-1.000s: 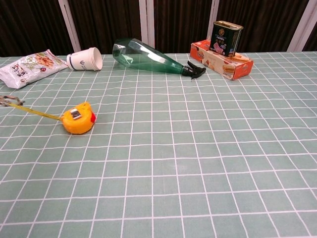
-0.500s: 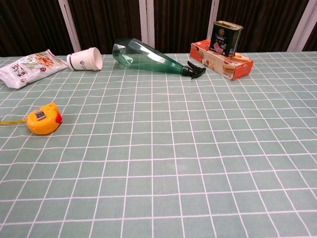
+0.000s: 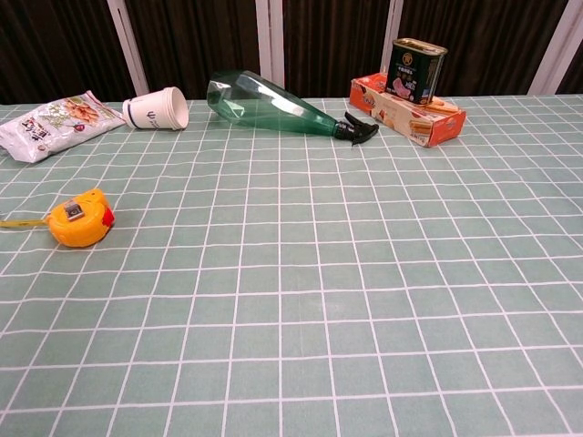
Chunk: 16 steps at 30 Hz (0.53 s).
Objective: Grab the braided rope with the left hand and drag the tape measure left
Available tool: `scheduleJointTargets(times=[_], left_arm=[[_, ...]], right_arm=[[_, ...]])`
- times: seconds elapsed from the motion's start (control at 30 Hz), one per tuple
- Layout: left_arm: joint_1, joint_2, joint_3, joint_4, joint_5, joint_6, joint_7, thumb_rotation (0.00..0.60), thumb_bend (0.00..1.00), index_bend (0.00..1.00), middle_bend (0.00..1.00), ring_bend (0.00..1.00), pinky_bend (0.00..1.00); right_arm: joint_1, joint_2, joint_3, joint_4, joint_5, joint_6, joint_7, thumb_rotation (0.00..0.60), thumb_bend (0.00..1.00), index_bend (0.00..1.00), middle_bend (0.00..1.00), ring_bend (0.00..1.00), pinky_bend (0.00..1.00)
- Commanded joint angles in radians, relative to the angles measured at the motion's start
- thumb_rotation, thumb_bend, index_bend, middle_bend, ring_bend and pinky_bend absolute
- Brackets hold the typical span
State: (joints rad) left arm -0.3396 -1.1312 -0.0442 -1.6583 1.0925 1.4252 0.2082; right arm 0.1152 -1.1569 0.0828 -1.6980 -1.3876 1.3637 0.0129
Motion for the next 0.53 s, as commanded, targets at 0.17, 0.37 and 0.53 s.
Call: scheduleJointTargets(times=[0.17,0.37,0.53], left_arm=[[0.106,-0.058,0.093,-0.138,0.265,0.161,-0.013,0.600,0.02,0.00,0.00,0.00,0.00],[0.132,-0.121,0.127,-0.115,0.380,0.189,0.023,0.600,0.02,0.00,0.00,0.00,0.00],[0.149,-0.133,0.135,-0.087,0.410,0.190,0.018,0.600,0.01,0.00,0.00,0.00,0.00]], right_arm=[[0.001,-0.003,-0.006,0.009,-0.019,0.008,-0.016,0.600,0.18,0.00,0.00,0.00,0.00],[-0.001,-0.013,-0.011,0.026,-0.055,0.035,-0.031,0.600,0.18,0.00,0.00,0.00,0.00],[-0.010,-0.030,-0.006,0.053,-0.085,0.082,-0.022,0.600,0.18,0.00,0.00,0.00,0.00]])
